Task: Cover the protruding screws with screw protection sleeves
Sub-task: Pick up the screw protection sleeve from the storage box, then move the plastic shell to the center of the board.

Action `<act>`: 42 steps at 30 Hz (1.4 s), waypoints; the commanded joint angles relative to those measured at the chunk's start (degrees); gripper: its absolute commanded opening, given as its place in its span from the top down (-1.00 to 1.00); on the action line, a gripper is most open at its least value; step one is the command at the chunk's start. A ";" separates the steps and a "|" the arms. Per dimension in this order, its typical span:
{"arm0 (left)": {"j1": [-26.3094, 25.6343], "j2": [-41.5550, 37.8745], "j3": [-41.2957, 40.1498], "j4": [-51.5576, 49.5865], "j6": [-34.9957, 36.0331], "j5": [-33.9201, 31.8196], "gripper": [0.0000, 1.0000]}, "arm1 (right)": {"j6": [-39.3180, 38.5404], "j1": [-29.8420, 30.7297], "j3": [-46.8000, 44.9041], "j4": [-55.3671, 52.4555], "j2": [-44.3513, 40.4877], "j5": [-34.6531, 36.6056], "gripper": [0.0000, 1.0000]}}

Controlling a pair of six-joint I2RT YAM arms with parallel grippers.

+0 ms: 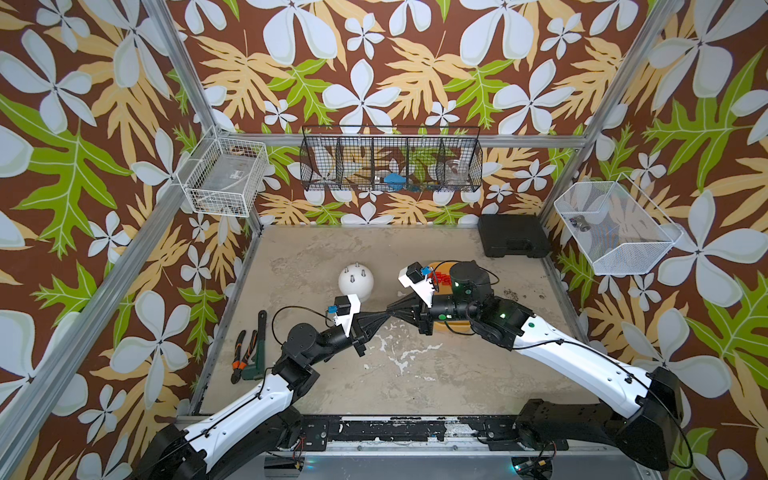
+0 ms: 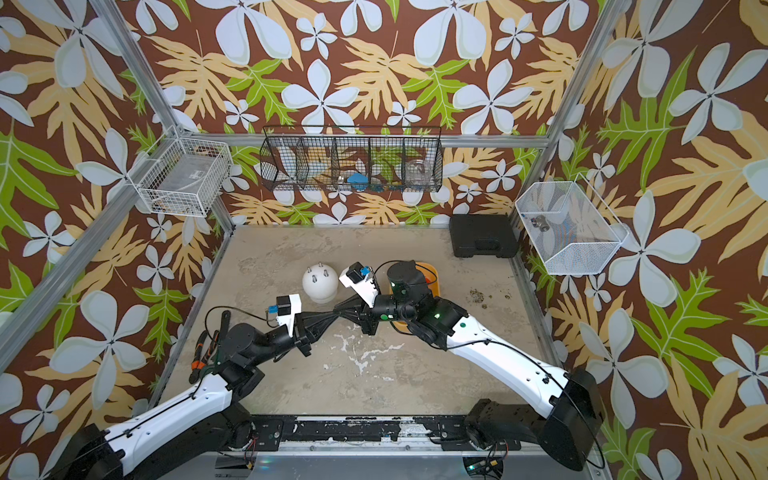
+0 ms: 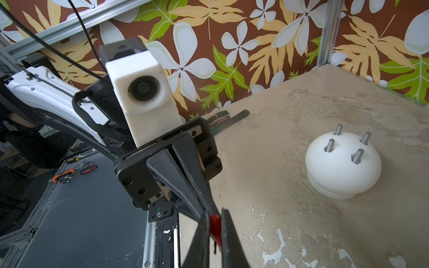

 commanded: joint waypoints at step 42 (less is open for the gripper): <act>4.37 5.53 4.45 -5.87 2.70 -47.71 -0.31 | 24.17 -7.19 -11.73 24.35 -2.64 17.22 1.00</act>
